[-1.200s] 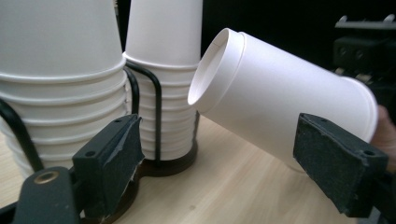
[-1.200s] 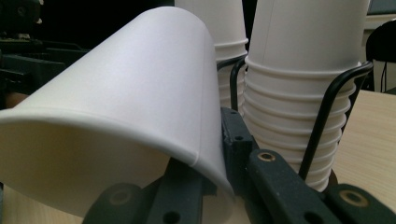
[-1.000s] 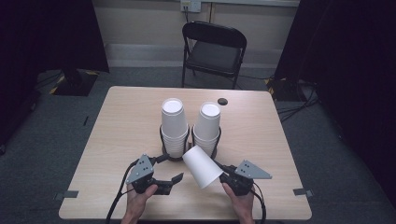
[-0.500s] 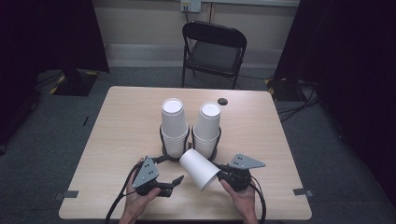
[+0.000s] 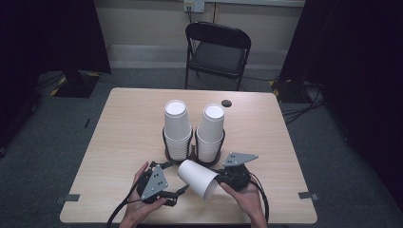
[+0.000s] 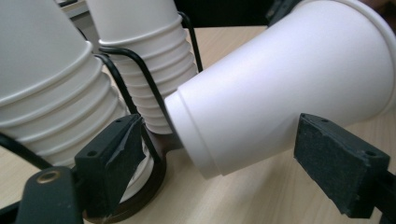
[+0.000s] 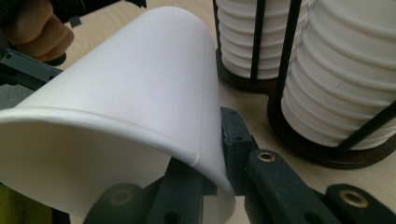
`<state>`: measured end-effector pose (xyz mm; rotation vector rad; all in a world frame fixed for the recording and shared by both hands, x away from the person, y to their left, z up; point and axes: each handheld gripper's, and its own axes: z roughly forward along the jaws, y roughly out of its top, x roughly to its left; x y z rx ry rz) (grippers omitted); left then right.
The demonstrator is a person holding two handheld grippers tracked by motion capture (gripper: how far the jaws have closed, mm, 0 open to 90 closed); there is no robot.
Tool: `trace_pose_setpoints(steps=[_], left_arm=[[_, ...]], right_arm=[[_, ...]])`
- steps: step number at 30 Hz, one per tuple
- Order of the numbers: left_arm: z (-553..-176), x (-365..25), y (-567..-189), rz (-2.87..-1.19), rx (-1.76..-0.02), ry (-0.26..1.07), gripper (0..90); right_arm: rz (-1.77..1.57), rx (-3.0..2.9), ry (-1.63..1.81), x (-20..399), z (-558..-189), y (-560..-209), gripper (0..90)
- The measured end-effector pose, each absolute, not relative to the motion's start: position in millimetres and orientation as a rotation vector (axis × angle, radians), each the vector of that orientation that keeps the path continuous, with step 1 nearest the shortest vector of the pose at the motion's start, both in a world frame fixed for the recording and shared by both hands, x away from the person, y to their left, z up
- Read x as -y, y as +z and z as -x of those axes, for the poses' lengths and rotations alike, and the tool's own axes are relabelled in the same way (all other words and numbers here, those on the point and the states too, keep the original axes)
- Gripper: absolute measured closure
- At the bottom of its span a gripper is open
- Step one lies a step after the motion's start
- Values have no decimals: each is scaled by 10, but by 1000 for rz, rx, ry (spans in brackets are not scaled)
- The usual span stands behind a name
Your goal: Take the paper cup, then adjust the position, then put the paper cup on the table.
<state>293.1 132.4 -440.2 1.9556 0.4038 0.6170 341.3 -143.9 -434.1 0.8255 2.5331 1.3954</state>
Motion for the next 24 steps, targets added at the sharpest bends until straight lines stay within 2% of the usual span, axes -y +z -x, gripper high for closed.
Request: trace_pose_setpoints(steps=[17, 24], left_arm=[[-2889, -1236, -4456, -2086, -266, 630, 155], [-2904, -1174, -4469, -2149, -207, 646, 125]], right_arm=[[-791, -2748, 1233, 1287, -3568, -4287, 866], [-792, -2796, 1190, 1228, -3615, -4288, 866]])
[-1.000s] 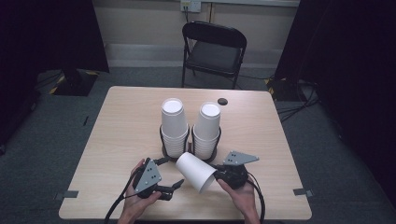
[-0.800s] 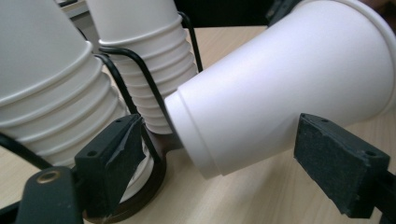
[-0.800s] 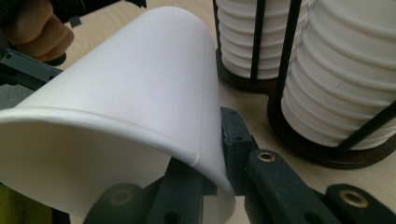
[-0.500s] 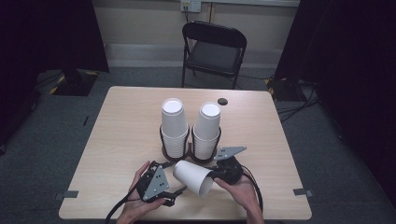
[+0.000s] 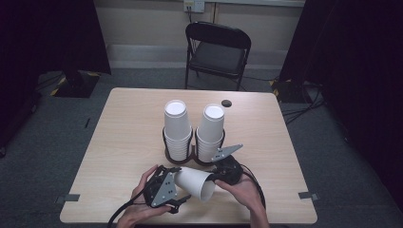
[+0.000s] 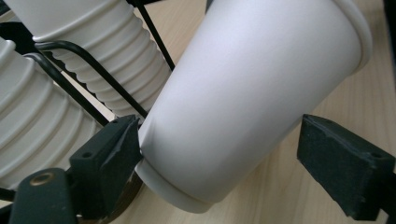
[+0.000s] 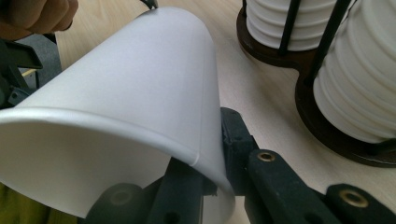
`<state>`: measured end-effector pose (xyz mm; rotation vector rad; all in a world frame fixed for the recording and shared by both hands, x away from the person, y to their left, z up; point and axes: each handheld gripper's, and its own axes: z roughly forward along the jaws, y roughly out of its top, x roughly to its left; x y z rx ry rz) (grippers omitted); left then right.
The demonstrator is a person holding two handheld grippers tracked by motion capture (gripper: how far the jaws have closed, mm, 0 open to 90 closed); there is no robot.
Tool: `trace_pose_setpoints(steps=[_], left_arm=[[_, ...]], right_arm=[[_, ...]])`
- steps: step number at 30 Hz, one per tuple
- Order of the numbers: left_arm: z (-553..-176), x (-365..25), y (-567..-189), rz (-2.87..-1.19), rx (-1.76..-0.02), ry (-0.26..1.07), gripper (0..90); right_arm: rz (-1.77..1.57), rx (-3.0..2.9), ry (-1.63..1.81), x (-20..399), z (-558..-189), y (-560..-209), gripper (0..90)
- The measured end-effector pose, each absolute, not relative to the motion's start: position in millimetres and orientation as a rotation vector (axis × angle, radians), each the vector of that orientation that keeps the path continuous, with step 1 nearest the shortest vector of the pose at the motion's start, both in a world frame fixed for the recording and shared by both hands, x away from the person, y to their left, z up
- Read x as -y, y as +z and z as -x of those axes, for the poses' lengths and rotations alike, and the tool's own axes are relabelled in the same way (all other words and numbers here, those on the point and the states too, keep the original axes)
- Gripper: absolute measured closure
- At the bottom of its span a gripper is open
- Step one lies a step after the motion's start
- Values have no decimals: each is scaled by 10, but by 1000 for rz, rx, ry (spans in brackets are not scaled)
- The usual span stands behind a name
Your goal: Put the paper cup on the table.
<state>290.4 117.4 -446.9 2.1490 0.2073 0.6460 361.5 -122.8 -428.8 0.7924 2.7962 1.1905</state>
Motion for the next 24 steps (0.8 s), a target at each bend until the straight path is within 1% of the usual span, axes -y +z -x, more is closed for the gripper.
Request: trace_pose_setpoints(steps=[3, 9, 13, 16, 24], left_arm=[[-2917, -1132, -4478, -2175, -180, 664, 81], [-2937, -1074, -4472, -2193, -150, 631, 47], [-2933, -1002, -4473, -2217, -111, 644, 25], [-2931, -940, -4494, -2215, -100, 625, 1], [-2889, -857, -4457, -2213, -91, 654, 0]], right_arm=[[-784, -2813, 1178, 1194, -3632, -4286, 866], [-777, -2840, 1162, 1121, -3672, -4295, 867], [-772, -2847, 1161, 1095, -3666, -4291, 868], [-756, -2854, 1171, 1065, -3661, -4303, 869], [-767, -2849, 1212, 1018, -3640, -4272, 871]])
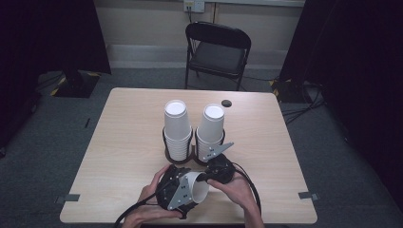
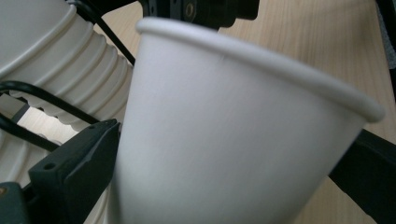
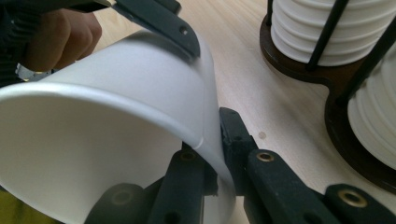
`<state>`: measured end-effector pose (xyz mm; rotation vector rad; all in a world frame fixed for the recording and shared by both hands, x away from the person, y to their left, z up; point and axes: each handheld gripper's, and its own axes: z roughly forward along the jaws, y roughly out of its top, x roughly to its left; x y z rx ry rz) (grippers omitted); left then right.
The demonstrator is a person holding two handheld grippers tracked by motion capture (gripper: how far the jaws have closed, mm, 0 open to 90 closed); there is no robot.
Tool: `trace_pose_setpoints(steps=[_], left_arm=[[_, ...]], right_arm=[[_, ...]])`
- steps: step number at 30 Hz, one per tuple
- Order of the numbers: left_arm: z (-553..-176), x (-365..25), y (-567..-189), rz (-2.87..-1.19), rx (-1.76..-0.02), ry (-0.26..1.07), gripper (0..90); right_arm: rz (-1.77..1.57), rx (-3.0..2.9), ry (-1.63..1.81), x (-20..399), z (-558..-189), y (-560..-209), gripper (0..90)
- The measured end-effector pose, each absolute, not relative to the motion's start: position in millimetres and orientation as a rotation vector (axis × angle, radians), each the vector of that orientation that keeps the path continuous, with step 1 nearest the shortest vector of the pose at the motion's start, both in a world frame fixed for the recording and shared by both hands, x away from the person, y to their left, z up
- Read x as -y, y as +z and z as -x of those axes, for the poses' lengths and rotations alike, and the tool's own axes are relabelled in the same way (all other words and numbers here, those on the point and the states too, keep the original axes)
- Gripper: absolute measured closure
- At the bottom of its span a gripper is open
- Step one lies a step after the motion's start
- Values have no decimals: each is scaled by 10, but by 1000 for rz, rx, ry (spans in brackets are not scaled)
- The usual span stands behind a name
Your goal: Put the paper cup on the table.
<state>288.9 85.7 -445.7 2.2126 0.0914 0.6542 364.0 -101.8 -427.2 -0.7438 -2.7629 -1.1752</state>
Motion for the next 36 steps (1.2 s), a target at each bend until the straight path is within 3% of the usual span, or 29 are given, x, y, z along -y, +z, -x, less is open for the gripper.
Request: trace_pose_setpoints(steps=[5, 24, 36], left_arm=[[-2883, -810, -4437, -2167, -78, 636, 55], [-2964, -749, -4485, -2153, -91, 623, 74], [-2987, -794, -4486, -2109, -213, 617, 103]], right_arm=[[748, 2766, -1161, 981, -3647, -4293, 878], [793, 2678, -1152, 1005, -3727, -4326, 881], [854, 2647, -1200, 1004, -3712, -4346, 841]])
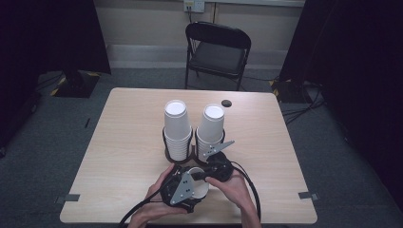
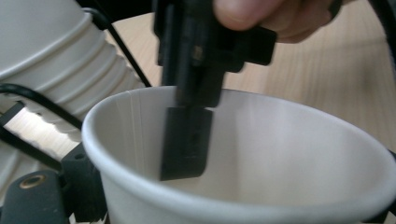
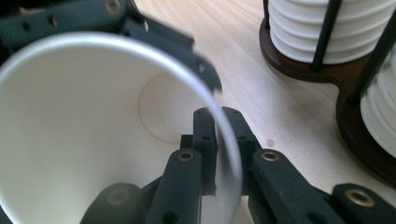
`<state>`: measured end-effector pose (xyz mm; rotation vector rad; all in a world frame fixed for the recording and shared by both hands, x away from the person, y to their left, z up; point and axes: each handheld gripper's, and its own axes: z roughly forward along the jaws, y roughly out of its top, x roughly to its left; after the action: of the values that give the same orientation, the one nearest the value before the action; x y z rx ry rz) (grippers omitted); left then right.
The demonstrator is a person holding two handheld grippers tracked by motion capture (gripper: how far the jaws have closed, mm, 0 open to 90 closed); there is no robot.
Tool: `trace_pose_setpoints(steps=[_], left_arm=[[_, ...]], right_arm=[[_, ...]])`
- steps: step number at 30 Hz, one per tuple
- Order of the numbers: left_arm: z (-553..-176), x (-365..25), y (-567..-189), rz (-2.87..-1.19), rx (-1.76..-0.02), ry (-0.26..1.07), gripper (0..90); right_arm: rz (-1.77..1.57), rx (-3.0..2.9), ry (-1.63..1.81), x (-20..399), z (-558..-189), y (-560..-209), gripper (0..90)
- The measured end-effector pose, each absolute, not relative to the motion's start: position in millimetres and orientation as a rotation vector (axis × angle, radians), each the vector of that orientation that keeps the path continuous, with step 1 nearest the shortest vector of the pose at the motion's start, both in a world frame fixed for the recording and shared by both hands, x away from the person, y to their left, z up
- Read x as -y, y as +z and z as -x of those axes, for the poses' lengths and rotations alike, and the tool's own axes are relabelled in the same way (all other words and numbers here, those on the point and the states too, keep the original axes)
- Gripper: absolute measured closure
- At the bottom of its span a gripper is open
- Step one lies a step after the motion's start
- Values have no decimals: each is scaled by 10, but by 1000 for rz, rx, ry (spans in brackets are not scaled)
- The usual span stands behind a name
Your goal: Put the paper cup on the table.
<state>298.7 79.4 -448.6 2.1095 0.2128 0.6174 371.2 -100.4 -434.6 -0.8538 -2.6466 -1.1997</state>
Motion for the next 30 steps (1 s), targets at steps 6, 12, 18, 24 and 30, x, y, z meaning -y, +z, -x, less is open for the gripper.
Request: trace_pose_setpoints(steps=[6, 12, 18, 24, 30], left_arm=[[-2984, -831, -4468, -2096, -249, 610, 102], [-3029, -894, -4484, -2027, -332, 585, 102], [-3097, -1014, -4484, -1953, -432, 573, 103], [-3103, -1140, -4469, -1904, -509, 565, 102], [-3110, -1252, -4447, -1862, -564, 544, 98]], right_arm=[[863, 2625, -1304, 1074, -3682, -4376, 774], [912, 2602, -1434, 1154, -3620, -4367, 651], [943, 2535, -1612, 1258, -3571, -4335, 522], [990, 2489, -1824, 1370, -3522, -4277, 408], [1108, 2477, -1905, 1494, -3465, -4313, 355]])
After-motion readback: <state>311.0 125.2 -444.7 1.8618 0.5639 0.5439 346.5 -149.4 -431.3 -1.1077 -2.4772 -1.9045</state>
